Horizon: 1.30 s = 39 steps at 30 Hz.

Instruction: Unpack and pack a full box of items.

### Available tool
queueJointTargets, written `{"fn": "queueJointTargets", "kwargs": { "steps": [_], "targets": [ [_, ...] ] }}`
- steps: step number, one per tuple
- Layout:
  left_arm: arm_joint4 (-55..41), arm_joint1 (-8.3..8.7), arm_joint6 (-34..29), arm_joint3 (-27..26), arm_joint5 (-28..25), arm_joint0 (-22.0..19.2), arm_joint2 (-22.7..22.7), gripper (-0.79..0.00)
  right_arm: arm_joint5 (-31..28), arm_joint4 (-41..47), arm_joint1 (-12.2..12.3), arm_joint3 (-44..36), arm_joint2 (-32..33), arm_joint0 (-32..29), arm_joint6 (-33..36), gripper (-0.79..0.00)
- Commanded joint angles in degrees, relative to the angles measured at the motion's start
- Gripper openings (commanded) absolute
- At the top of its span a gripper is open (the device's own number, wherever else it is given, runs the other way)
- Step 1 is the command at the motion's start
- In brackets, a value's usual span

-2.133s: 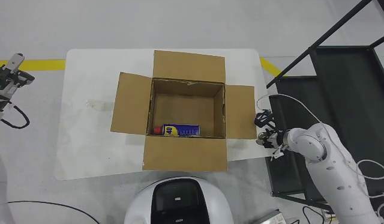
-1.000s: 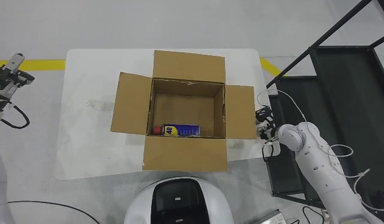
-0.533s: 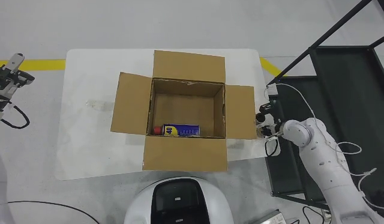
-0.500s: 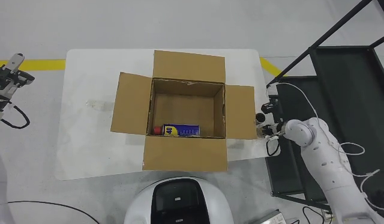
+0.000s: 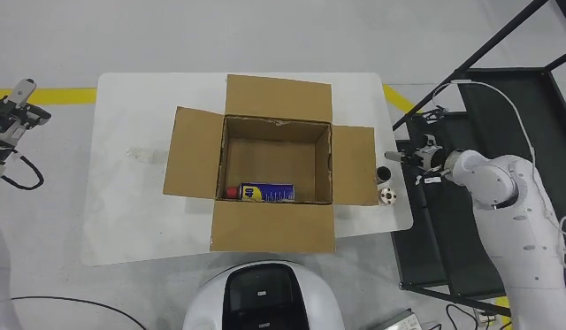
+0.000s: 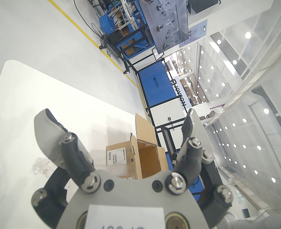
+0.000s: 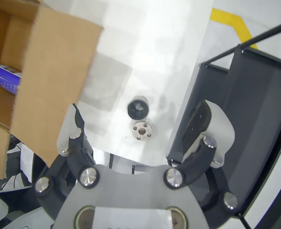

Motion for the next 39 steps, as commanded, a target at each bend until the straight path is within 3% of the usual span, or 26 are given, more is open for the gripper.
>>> {"fn": "queueJointTargets", "kwargs": {
  "steps": [1, 14, 29, 33, 39],
  "targets": [
    [0.0, 0.0, 0.0, 0.0, 0.0, 0.0, 0.0, 0.0, -1.32, 2.01, -0.15, -1.53, -1.98, 1.54, -0.44, 0.0],
    [0.0, 0.0, 0.0, 0.0, 0.0, 0.0, 0.0, 0.0, -5.2, 4.04, -1.68, -6.75, -18.85, 11.24, -1.9, 0.0],
    [0.0, 0.0, 0.0, 0.0, 0.0, 0.0, 0.0, 0.0, -4.44, 2.49, -1.78, -6.81, -20.22, 11.64, -1.9, 0.0],
    [0.0, 0.0, 0.0, 0.0, 0.0, 0.0, 0.0, 0.0, -9.25, 2.62, -2.37, -7.25, -26.15, 15.85, 0.38, 0.0],
    [0.0, 0.0, 0.0, 0.0, 0.0, 0.0, 0.0, 0.0, -12.02, 0.44, -4.94, -3.82, -40.58, 24.37, 2.56, 0.0]
  ]
}}
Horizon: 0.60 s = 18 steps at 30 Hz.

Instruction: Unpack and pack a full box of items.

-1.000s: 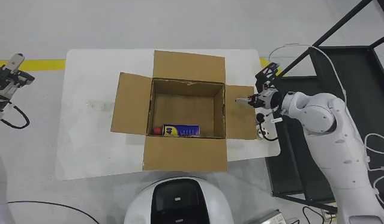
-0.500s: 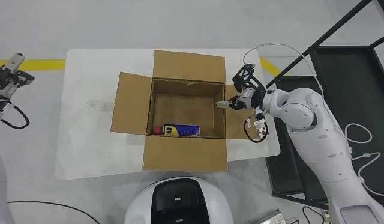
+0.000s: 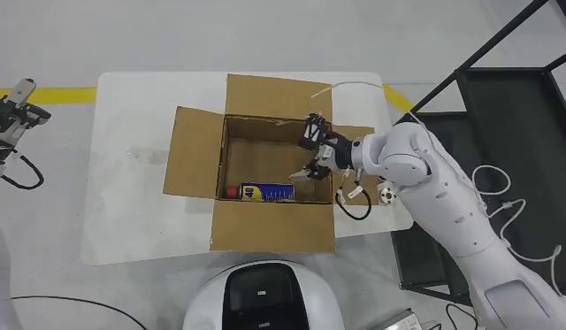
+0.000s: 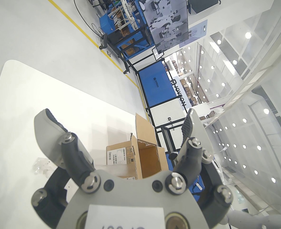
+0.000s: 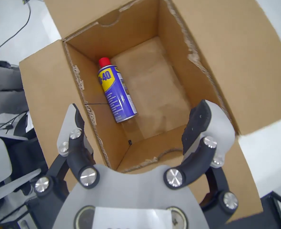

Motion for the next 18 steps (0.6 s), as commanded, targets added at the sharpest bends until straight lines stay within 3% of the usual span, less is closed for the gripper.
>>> {"fn": "queueJointTargets", "kwargs": {
  "steps": [1, 10, 18],
  "targets": [
    [0.0, 0.0, 0.0, 0.0, 0.0, 0.0, 0.0, 0.0, -0.17, -0.5, -1.15, 2.44, -5.58, 2.82, -0.41, 0.0],
    [0.0, 0.0, 0.0, 0.0, 0.0, 0.0, 0.0, 0.0, 5.1, -10.86, -5.34, 10.97, -18.09, 9.64, -5.67, 0.0],
    [0.0, 0.0, 0.0, 0.0, 0.0, 0.0, 0.0, 0.0, 5.11, -11.31, -6.01, 12.32, -19.39, 10.74, -5.6, 0.0]
  ]
}}
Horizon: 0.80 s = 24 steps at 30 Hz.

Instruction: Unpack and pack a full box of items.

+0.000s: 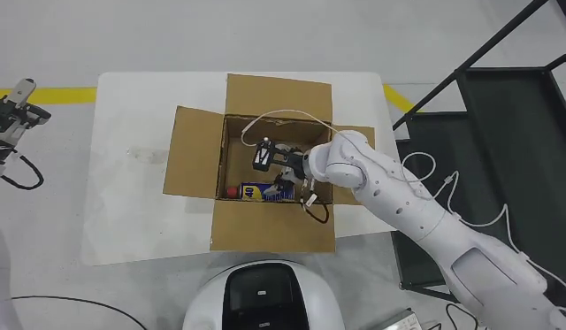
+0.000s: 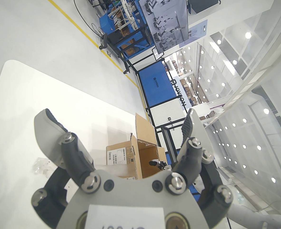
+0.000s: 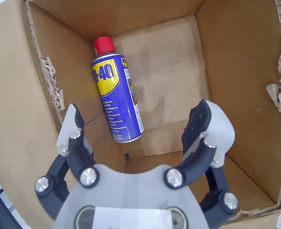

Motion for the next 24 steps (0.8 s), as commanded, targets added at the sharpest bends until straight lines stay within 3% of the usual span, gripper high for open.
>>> {"fn": "queueJointTargets", "kwargs": {
  "steps": [1, 10, 24],
  "targets": [
    [0.0, 0.0, 0.0, 0.0, 0.0, 0.0, 0.0, 0.0, 0.0, 0.0, 0.0, -0.01, 0.0, -0.01, 0.0, 0.0],
    [0.0, 0.0, 0.0, 0.0, 0.0, 0.0, 0.0, 0.0, 0.01, -0.64, -0.2, 1.27, 0.15, -0.35, -1.4, 0.0],
    [0.0, 0.0, 0.0, 0.0, 0.0, 0.0, 0.0, 0.0, -1.37, -0.48, -6.03, 11.56, -10.73, 5.98, 0.18, 0.0]
  ]
}}
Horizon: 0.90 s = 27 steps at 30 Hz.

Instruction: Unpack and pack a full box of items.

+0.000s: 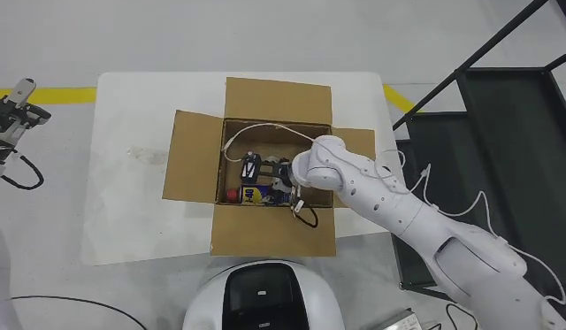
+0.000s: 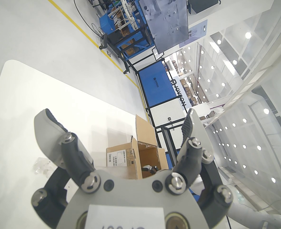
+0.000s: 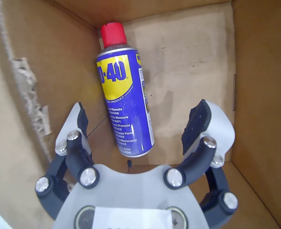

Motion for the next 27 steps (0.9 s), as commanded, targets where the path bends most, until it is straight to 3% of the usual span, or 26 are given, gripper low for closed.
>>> {"fn": "queueJointTargets", "kwargs": {
  "steps": [1, 16, 18, 19, 20, 27],
  "targets": [
    [0.0, 0.0, 0.0, 0.0, 0.0, 0.0, 0.0, 0.0, 0.04, -0.27, -0.94, 1.94, -1.36, 0.9, -0.18, 0.0],
    [0.0, 0.0, 0.0, 0.0, 0.0, 0.0, 0.0, 0.0, -0.63, -2.09, -7.59, 13.99, -8.16, 5.89, 0.32, 0.0],
    [0.0, 0.0, 0.0, 0.0, 0.0, 0.0, 0.0, 0.0, -0.7, -1.99, -8.26, 15.28, -8.52, 6.28, 0.53, -0.326],
    [0.0, 0.0, 0.0, 0.0, 0.0, 0.0, 0.0, 0.0, -0.73, -2.0, -8.48, 15.74, -8.65, 6.44, 0.74, -0.6],
    [0.0, 0.0, 0.0, 0.0, 0.0, 0.0, 0.0, 0.0, -0.76, -1.97, -8.81, 16.31, -8.82, 6.65, 0.85, -0.785],
    [0.0, 0.0, 0.0, 0.0, 0.0, 0.0, 0.0, 0.0, 0.13, -2.02, -10.29, 19.61, -8.58, 7.86, 0.61, -0.785]
  ]
}}
